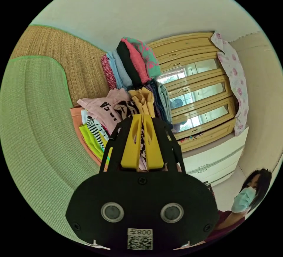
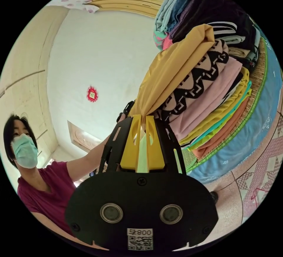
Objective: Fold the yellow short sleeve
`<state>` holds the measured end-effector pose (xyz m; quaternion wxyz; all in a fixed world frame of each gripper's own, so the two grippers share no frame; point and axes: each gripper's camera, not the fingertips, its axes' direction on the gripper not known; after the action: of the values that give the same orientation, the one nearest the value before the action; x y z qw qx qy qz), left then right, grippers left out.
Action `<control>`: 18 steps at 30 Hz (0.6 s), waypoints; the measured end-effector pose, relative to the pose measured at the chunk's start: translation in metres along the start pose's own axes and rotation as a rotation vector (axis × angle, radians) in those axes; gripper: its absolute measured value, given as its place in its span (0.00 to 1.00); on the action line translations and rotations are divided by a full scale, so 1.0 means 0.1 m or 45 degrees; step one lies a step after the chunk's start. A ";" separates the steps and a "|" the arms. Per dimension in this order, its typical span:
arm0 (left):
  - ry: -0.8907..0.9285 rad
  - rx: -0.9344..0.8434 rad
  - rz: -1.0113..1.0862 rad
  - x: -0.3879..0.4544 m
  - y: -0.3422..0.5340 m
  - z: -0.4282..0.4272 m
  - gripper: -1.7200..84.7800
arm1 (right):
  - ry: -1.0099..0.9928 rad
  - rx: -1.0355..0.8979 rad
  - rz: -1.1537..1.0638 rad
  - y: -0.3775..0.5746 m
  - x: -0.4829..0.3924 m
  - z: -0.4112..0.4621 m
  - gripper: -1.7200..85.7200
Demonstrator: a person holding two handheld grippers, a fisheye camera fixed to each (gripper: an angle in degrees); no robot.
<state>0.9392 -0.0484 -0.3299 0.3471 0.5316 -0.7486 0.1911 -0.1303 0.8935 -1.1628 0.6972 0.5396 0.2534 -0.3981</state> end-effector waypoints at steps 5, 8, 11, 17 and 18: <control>0.004 -0.123 0.223 0.90 -0.26 0.08 0.02 | 0.017 0.065 0.015 -0.05 -0.22 -0.27 0.03; -0.086 -0.210 0.319 1.24 -0.37 0.24 0.02 | 0.095 0.116 -0.078 -0.20 -0.64 -0.41 0.02; -0.286 -0.267 0.323 1.36 -0.45 0.31 0.02 | 0.209 0.120 -0.236 -0.53 -1.20 -0.35 0.02; -0.253 -0.219 0.181 1.46 -0.49 -0.02 0.02 | 0.587 -0.021 -0.479 -1.20 -1.96 0.34 0.02; -0.262 -0.221 0.179 1.49 -0.48 -0.06 0.02 | 0.670 -0.057 -0.496 -1.28 -2.03 0.49 0.02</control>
<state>0.9572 -0.1607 -0.2217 0.2989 0.4626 -0.8294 0.0942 -0.3526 0.8911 -1.0607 0.5302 0.5499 0.5322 -0.3652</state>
